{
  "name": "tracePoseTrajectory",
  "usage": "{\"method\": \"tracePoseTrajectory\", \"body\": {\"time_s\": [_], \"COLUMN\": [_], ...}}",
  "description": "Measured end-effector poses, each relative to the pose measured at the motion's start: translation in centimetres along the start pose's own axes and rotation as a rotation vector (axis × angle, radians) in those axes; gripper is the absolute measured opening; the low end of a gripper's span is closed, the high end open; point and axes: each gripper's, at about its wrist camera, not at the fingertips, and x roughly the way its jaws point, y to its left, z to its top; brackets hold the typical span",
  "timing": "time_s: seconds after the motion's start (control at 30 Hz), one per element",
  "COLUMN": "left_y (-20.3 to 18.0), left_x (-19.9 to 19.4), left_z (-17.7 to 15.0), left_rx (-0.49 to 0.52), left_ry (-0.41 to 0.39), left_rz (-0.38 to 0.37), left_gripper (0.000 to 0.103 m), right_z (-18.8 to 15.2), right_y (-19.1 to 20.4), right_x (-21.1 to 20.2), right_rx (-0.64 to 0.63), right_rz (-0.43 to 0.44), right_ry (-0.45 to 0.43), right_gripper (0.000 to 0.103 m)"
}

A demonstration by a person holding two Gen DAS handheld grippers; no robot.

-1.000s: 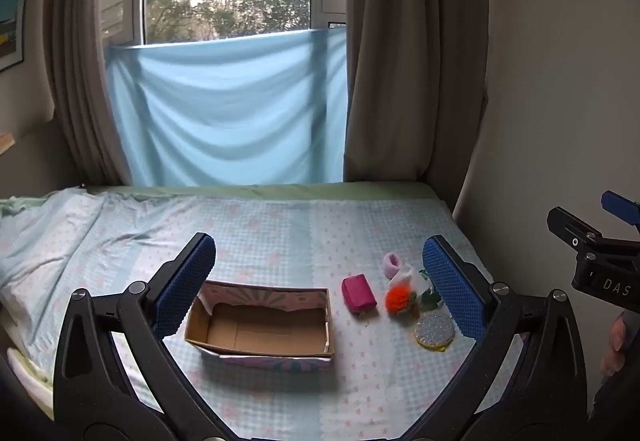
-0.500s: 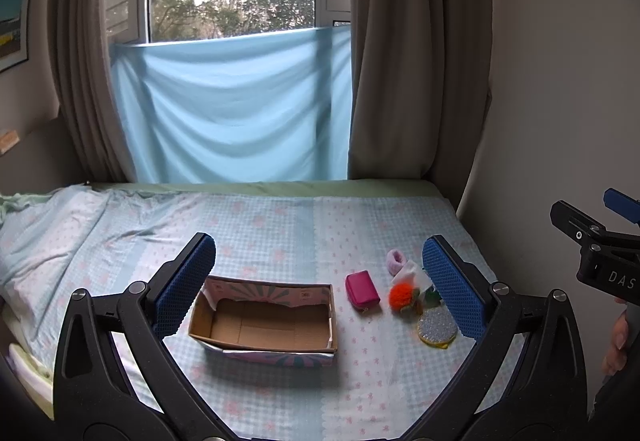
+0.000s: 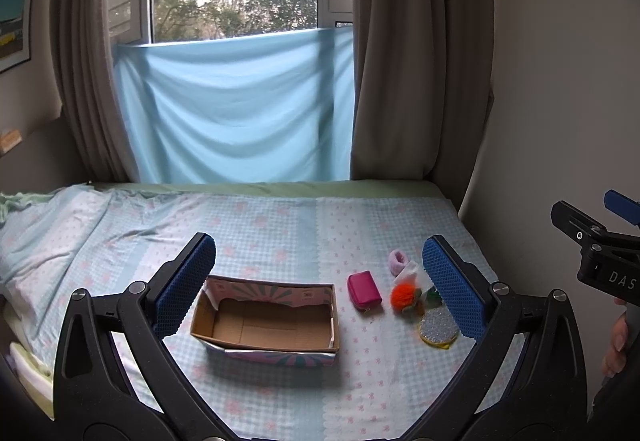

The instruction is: Organize soft objects

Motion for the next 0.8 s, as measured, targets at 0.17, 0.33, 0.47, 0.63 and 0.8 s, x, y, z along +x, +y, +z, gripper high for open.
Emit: {"method": "tracePoseTrajectory", "body": {"time_s": [0.17, 0.33, 0.47, 0.63, 0.8], "left_y": [0.13, 0.15, 0.1, 0.04, -0.05], "left_x": [-0.03, 0.01, 0.0, -0.03, 0.05], "left_z": [-0.07, -0.05, -0.04, -0.06, -0.07], "left_rx": [-0.005, -0.004, -0.004, -0.004, -0.001], "left_ry": [0.002, 0.003, 0.003, 0.001, -0.001], "left_rz": [0.0, 0.003, 0.002, -0.002, -0.005], "left_gripper": [0.103, 0.103, 0.103, 0.103, 0.103], "right_z": [0.07, -0.26, -0.3, -0.48, -0.36], "right_y": [-0.14, -0.01, -0.1, 0.13, 0.19], "right_x": [0.31, -0.01, -0.02, 0.01, -0.07], "right_rx": [0.002, 0.013, 0.015, 0.017, 0.017], "right_rz": [-0.001, 0.002, -0.002, -0.003, -0.007], "right_ry": [0.005, 0.006, 0.007, 0.011, 0.011], "right_gripper": [0.103, 0.103, 0.103, 0.103, 0.103]}}
